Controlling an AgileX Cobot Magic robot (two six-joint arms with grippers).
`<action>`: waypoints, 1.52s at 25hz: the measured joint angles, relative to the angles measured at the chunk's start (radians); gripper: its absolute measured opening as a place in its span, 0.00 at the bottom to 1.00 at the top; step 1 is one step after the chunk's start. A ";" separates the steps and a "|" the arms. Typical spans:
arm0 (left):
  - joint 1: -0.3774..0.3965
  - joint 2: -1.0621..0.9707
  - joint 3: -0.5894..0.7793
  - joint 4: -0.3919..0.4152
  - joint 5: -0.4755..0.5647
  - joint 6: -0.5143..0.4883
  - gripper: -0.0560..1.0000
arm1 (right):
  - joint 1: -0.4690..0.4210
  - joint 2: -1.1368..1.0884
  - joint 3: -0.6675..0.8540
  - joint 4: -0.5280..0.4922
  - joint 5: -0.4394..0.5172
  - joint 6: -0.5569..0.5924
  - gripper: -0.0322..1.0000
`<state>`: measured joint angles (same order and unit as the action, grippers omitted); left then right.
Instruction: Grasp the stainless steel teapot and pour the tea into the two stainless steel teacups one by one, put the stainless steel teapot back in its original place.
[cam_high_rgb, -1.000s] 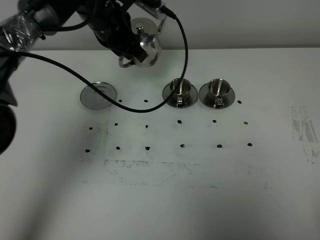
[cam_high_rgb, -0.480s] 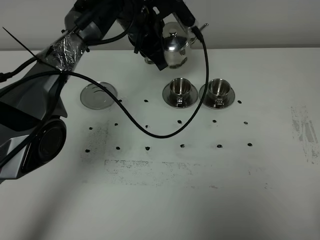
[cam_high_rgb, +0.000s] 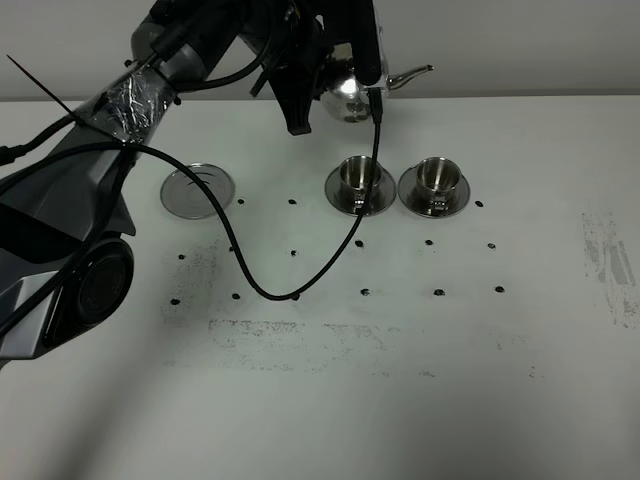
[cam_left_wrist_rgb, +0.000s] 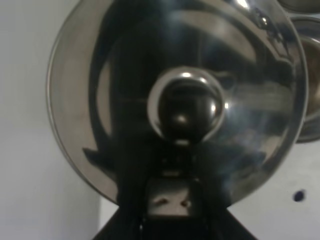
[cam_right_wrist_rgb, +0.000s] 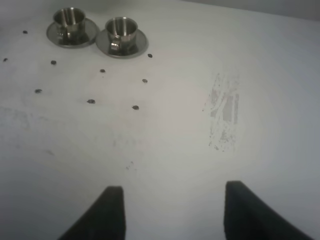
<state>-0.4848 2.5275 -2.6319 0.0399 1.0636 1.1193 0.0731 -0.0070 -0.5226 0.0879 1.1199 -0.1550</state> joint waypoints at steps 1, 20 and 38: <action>0.000 0.000 0.000 0.000 -0.012 0.025 0.24 | 0.000 0.000 0.000 0.000 0.000 0.000 0.48; -0.057 0.059 0.000 0.129 -0.108 0.208 0.24 | 0.000 0.000 0.000 0.000 0.000 0.000 0.48; -0.082 0.097 0.000 0.224 -0.167 0.389 0.24 | 0.000 0.000 0.000 0.000 0.000 0.000 0.48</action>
<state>-0.5665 2.6244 -2.6319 0.2635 0.8964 1.5078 0.0731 -0.0070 -0.5226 0.0879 1.1199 -0.1550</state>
